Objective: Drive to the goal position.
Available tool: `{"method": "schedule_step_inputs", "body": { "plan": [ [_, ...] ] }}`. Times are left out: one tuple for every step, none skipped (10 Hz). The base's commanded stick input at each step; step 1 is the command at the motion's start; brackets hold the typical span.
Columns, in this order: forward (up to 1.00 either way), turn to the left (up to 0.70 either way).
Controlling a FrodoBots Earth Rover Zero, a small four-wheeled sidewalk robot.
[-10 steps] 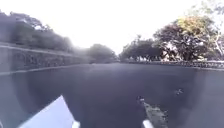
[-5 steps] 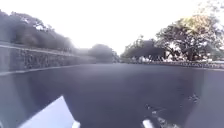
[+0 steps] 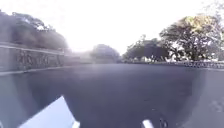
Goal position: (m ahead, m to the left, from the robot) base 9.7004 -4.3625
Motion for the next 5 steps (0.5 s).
{"method": "schedule_step_inputs", "body": {
  "plan": [
    [0.85, 0.0],
    [0.85, 0.0],
    [0.85, 0.0],
    [0.85, 0.0],
    [0.85, 0.0]
  ]
}}
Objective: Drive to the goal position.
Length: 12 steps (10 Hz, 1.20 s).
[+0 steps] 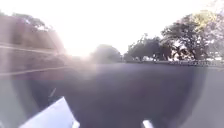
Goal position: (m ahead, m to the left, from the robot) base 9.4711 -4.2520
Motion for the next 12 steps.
{"method": "schedule_step_inputs", "body": {
  "plan": [
    [0.85, 0.0],
    [0.85, 0.0],
    [0.85, 0.0],
    [0.85, 0.0],
    [0.85, 0.0],
    [0.85, 0.0],
    [0.85, 0.0],
    [0.85, -0.22],
    [0.85, -0.29],
    [0.85, -0.34],
    [0.85, -0.34],
    [0.85, -0.34]
  ]
}}
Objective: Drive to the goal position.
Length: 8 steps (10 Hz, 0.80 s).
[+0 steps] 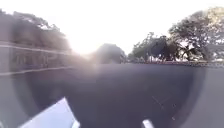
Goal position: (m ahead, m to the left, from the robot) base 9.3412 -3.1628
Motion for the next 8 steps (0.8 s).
{"method": "schedule_step_inputs", "body": {
  "plan": [
    [0.85, -0.34],
    [0.85, -0.34],
    [0.85, -0.34],
    [0.85, -0.34],
    [0.85, -0.34],
    [0.85, -0.34],
    [0.85, -0.34],
    [0.85, -0.34]
  ]
}}
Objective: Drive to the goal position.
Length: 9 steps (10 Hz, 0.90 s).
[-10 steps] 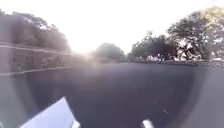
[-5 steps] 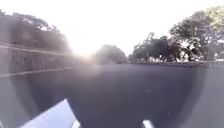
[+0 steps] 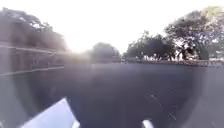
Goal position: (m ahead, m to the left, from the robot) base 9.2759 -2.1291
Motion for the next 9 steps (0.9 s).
{"method": "schedule_step_inputs", "body": {
  "plan": [
    [0.85, -0.34],
    [0.85, -0.34],
    [0.85, -0.34],
    [0.85, -0.34],
    [0.85, -0.34],
    [0.85, -0.21],
    [0.85, -0.1],
    [0.85, 0.0],
    [0.85, 0.0]
  ]
}}
